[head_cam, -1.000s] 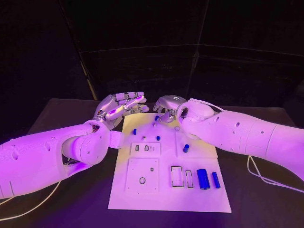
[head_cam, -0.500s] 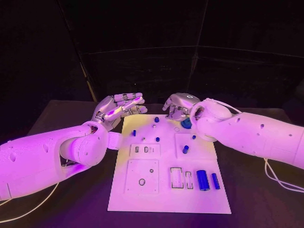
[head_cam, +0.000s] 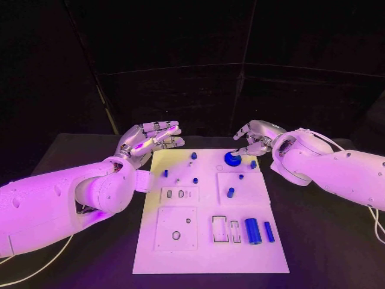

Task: Assemble the parts on the task board

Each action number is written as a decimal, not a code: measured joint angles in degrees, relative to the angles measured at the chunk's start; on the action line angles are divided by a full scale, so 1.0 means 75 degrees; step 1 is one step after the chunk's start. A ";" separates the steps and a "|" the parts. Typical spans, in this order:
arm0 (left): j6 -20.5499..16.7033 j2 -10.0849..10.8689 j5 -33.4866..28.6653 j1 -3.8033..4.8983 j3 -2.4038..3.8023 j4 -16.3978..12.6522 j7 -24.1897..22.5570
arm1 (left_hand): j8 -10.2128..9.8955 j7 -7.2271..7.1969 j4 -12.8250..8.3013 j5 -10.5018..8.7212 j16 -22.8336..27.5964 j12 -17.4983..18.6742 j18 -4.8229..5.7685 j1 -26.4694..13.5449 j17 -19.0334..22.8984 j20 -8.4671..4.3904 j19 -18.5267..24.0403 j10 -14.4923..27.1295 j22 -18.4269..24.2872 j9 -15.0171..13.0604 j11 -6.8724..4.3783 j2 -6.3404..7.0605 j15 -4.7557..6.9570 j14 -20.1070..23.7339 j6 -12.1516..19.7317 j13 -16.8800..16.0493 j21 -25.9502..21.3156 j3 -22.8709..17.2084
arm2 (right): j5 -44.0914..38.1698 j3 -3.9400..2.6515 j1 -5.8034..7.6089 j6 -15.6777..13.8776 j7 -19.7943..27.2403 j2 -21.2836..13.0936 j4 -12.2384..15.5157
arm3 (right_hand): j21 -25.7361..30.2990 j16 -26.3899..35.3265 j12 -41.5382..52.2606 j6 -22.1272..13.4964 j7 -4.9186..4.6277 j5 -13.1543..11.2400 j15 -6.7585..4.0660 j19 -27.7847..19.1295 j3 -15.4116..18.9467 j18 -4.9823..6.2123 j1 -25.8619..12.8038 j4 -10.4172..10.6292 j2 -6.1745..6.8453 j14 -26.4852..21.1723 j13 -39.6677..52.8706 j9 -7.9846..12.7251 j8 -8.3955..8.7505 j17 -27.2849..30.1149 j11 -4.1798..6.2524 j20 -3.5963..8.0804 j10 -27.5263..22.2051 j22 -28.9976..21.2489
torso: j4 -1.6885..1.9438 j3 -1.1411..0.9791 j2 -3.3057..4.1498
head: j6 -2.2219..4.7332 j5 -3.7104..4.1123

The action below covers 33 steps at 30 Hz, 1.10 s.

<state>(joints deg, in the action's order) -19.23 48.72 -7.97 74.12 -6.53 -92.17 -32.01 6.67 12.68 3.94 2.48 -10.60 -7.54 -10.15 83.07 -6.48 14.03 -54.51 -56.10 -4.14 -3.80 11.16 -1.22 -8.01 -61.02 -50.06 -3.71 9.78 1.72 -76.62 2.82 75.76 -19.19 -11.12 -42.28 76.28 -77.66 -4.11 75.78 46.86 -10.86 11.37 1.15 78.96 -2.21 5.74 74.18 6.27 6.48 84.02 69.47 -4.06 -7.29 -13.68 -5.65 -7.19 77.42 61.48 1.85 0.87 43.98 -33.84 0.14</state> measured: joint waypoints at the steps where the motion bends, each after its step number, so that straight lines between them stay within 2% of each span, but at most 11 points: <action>1: 0.0003 -0.0012 0.0000 0.0000 0.0000 0.0009 0.0000 | 0.0000 0.0000 0.0000 0.0000 0.0000 0.0000 0.0000 0.0000 0.0000 0.0000 0.0000 0.0000 0.0000 0.0000 0.0000 0.0000 0.0000 0.0000 0.0000 0.0000 0.0000 0.0000 | 0.0027 0.0000 -0.0001 0.0034 -0.0033 0.0032 -0.0039 | -0.0085 0.0000 0.0095 -0.0067 -0.0014 -0.0004 0.0011 0.0057 0.0102 0.0000 0.0050 0.0102 -0.0047 -0.0011 0.0120 0.0000 -0.0029 -0.0010 -0.0024 -0.0010 0.0023 0.0151 | -0.0003 -0.0001 0.0001 | 0.0001 0.0004; 4: 0.0011 -0.0044 0.0000 0.0000 0.0000 0.0045 0.0000 | 0.0000 0.0000 -0.0012 0.0000 0.0000 0.0000 0.0000 0.0000 0.0000 0.0000 0.0000 0.0000 0.0000 0.0000 0.0000 0.0000 0.0000 0.0000 0.0000 0.0000 0.0000 0.0012 | 0.0100 0.0000 -0.0008 0.0164 -0.0146 0.0158 -0.0151 | -0.0346 0.0000 0.0168 -0.0239 -0.0045 -0.0030 0.0011 0.0260 0.0344 -0.0121 0.0232 0.0344 -0.0047 -0.0011 0.0231 0.0007 -0.0083 -0.0027 -0.0027 -0.0031 0.0022 0.0665 | -0.0004 -0.0008 0.0001 | -0.0022 0.0012; 5: 0.0013 -0.0051 0.0000 0.0000 0.0000 0.0057 0.0000 | 0.0000 0.0000 -0.0021 0.0000 0.0000 0.0000 0.0000 0.0000 0.0000 0.0000 0.0000 0.0000 0.0000 0.0000 0.0000 0.0000 0.0000 0.0000 0.0000 0.0000 0.0000 0.0021 | 0.0115 0.0000 -0.0010 0.0206 -0.0179 0.0190 -0.0177 | -0.0435 0.0000 0.0162 -0.0268 -0.0064 -0.0030 0.0011 0.0338 0.0394 -0.0120 0.0287 0.0394 -0.0028 -0.0011 0.0209 0.0007 -0.0091 -0.0034 -0.0057 -0.0030 -0.0011 0.0846 | -0.0004 -0.0008 0.0001 | -0.0028 0.0021; 6: 0.0015 -0.0058 0.0000 0.0000 0.0000 0.0068 0.0000 | 0.0000 0.0000 -0.0022 0.0000 0.0000 0.0000 0.0000 0.0000 0.0000 0.0000 0.0000 0.0000 0.0000 0.0000 0.0000 0.0000 0.0000 0.0000 0.0000 0.0000 0.0000 0.0021 | 0.0127 0.0000 -0.0012 0.0252 -0.0214 0.0219 -0.0202 | -0.0502 0.0000 0.0140 -0.0305 -0.0052 -0.0030 0.0011 0.0387 0.0431 -0.0119 0.0315 0.0431 -0.0034 -0.0011 0.0168 0.0007 -0.0091 -0.0035 -0.0081 -0.0030 -0.0043 0.0978 | -0.0004 -0.0007 0.0001 | -0.0038 0.0029; 9: 0.0020 -0.0071 0.0000 0.0000 0.0000 0.0096 0.0000 | 0.0000 0.0000 -0.0021 0.0000 0.0000 0.0000 0.0000 0.0000 0.0000 0.0000 0.0000 0.0000 0.0000 0.0000 0.0000 0.0000 0.0000 0.0000 0.0000 0.0000 0.0000 0.0021 | 0.0149 0.0000 -0.0013 0.0380 -0.0317 0.0284 -0.0273 | -0.0749 0.0000 0.0000 -0.0365 -0.0046 -0.0018 0.0011 0.0618 0.0491 -0.0298 0.0440 0.0500 -0.0058 -0.0011 0.0024 0.0007 -0.0172 -0.0046 -0.0062 -0.0036 -0.0215 0.1523 | -0.0003 -0.0006 0.0001 | -0.0049 0.0047; 11: 0.0023 -0.0081 0.0000 0.0000 0.0000 0.0113 0.0000 | 0.0000 0.0000 -0.0021 0.0000 0.0000 0.0000 0.0000 0.0000 0.0000 0.0000 0.0000 0.0000 -0.0001 0.0000 0.0000 0.0000 0.0000 0.0000 0.0000 0.0000 0.0000 0.0021 | 0.0159 0.0000 -0.0016 0.0507 -0.0410 0.0330 -0.0343 | -0.0872 0.0000 -0.0028 -0.0366 -0.0044 0.0029 0.0011 0.0643 0.0458 -0.0298 0.0536 0.0533 -0.0033 -0.0011 -0.0021 0.0007 -0.0188 -0.0046 -0.0038 -0.0037 -0.0240 0.1750 | -0.0002 -0.0001 0.0001 | -0.0058 0.0057; 16: 0.0032 -0.0096 0.0000 -0.0001 0.0000 0.0143 0.0000 | 0.0000 0.0000 -0.0021 0.0000 0.0000 0.0000 0.0000 -0.0029 0.0000 0.0000 0.0000 0.0000 -0.0001 0.0000 0.0000 -0.0029 0.0000 0.0000 0.0000 0.0000 0.0000 0.0021 | 0.0156 0.0001 -0.0036 0.0773 -0.0601 0.0425 -0.0464 | -0.0909 0.0000 -0.0029 -0.0388 -0.0023 0.0029 0.0011 0.0643 0.0374 -0.0297 0.0786 0.0551 -0.0113 -0.0011 -0.0001 0.0006 -0.0283 -0.0058 -0.0038 -0.0037 -0.0239 0.1796 | -0.0001 0.0007 0.0001 | -0.0076 0.0068; 23: 0.0044 -0.0117 0.0000 -0.0002 0.0000 0.0164 0.0000 | 0.0000 0.0000 -0.0021 0.0000 0.0000 0.0000 0.0000 -0.0029 0.0000 0.0000 0.0000 0.0000 -0.0001 0.0000 0.0000 -0.0029 0.0000 0.0000 0.0000 0.0000 0.0000 0.0021 | 0.0075 0.0002 -0.0087 0.1046 -0.0792 0.0496 -0.0564 | -0.0939 0.0000 -0.0029 -0.0341 0.0023 0.0128 0.0011 0.0642 0.0173 -0.0296 0.1052 0.0433 -0.0204 -0.0011 0.0119 -0.0014 -0.0428 -0.0063 -0.0036 -0.0037 -0.0238 0.1795 | 0.0002 0.0010 -0.0005 | -0.0064 0.0103; 25: 0.0047 -0.0118 0.0000 -0.0002 0.0000 0.0172 0.0000 | 0.0000 0.0000 -0.0021 0.0000 0.0000 0.0000 0.0000 -0.0029 0.0000 0.0000 0.0000 0.0000 -0.0001 0.0000 0.0000 -0.0029 0.0000 0.0000 0.0000 0.0000 0.0000 0.0021 | 0.0047 0.0002 -0.0095 0.1111 -0.0831 0.0504 -0.0581 | -0.0939 0.0000 0.0050 -0.0305 0.0034 0.0139 0.0011 0.0643 0.0132 -0.0296 0.1107 0.0392 -0.0191 -0.0011 0.0211 -0.0021 -0.0470 -0.0063 0.0017 -0.0036 -0.0179 0.1795 | 0.0003 0.0010 -0.0006 | -0.0077 0.0103; 30: 0.0053 -0.0124 0.0000 -0.0004 0.0000 0.0186 0.0000 | 0.0000 0.0000 -0.0021 0.0000 0.0000 0.0000 0.0000 -0.0029 0.0000 0.0000 0.0000 0.0000 -0.0002 0.0000 0.0000 -0.0029 0.0000 0.0000 0.0000 0.0000 0.0000 0.0021 | -0.0007 0.0002 -0.0117 0.1224 -0.0893 0.0523 -0.0594 | -0.0976 0.0000 0.1007 -0.0201 0.0041 0.0139 0.0011 0.0669 0.0090 -0.0295 0.1140 0.0350 -0.0215 -0.0011 0.0727 -0.0021 -0.0573 -0.0070 0.0005 -0.0010 0.0743 0.1794 | 0.0003 0.0010 -0.0006 | -0.0094 0.0104; 33: 0.0057 -0.0129 0.0000 -0.0004 0.0000 0.0193 0.0001 | 0.0000 0.0000 -0.0021 0.0000 0.0000 0.0000 0.0000 -0.0029 0.0000 0.0000 0.0000 0.0000 -0.0002 0.0000 0.0000 -0.0029 0.0000 0.0000 0.0000 0.0000 0.0000 0.0021 | -0.0031 0.0002 -0.0124 0.1265 -0.0911 0.0533 -0.0594 | -0.1004 0.0000 0.1317 -0.0201 0.0041 0.0139 0.0010 0.0669 0.0070 -0.0295 0.1140 0.0330 -0.0215 -0.0011 0.0731 -0.0016 -0.0596 -0.0078 0.0002 -0.0010 0.0843 0.1794 | 0.0003 0.0010 -0.0006 | -0.0100 0.0104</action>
<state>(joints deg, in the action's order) -18.80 47.75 -7.97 74.09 -6.53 -90.73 -32.00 6.67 12.68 3.78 2.48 -10.60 -7.54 -10.15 82.85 -6.48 14.03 -54.51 -56.09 -4.15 -3.80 11.16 -1.44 -8.01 -61.02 -50.06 -3.71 9.78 1.88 -76.86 2.83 74.83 -9.71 -17.96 -38.29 71.82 -85.19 -4.11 85.66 45.35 -10.56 12.41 1.23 83.98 -1.68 3.53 82.72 8.74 4.87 83.94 74.95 -4.18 -11.76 -14.26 -5.63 -7.26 83.74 74.94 1.87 0.95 43.93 -34.59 0.92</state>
